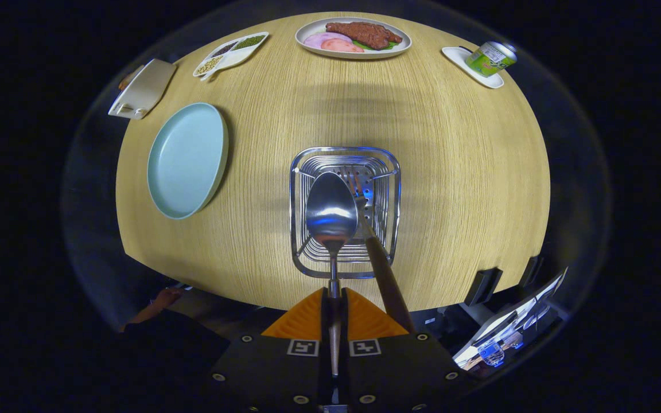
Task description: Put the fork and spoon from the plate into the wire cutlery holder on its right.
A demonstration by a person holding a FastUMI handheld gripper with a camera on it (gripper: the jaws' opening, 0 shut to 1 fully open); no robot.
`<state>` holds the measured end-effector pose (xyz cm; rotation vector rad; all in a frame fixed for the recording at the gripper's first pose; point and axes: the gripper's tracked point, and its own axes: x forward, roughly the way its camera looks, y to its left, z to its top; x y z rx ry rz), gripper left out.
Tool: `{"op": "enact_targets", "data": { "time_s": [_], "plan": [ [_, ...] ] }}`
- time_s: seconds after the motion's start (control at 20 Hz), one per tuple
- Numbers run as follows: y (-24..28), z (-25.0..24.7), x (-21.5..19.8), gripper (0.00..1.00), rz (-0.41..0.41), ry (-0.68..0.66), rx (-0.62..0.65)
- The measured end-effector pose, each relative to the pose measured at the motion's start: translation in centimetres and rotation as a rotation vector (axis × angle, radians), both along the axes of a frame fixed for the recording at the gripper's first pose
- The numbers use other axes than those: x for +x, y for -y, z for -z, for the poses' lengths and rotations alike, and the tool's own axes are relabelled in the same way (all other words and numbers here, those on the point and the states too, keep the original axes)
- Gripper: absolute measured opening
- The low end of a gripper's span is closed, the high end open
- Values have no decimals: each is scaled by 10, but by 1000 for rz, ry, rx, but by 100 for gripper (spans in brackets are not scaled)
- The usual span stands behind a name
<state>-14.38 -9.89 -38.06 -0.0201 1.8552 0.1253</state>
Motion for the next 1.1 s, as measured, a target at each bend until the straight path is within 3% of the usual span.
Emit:
{"op": "enact_targets", "data": {
  "time_s": [0.55,0.7,0.9,1.05,1.1],
  "plan": [
    [-3,-42,34,19,137,149,74],
    [-14,-60,53,19,208,240,129],
    [-23,-87,89,22,230,451,180],
    [-33,-120,120,36,252,652,226],
    [-36,-130,129,46,253,709,251]
  ]
}}
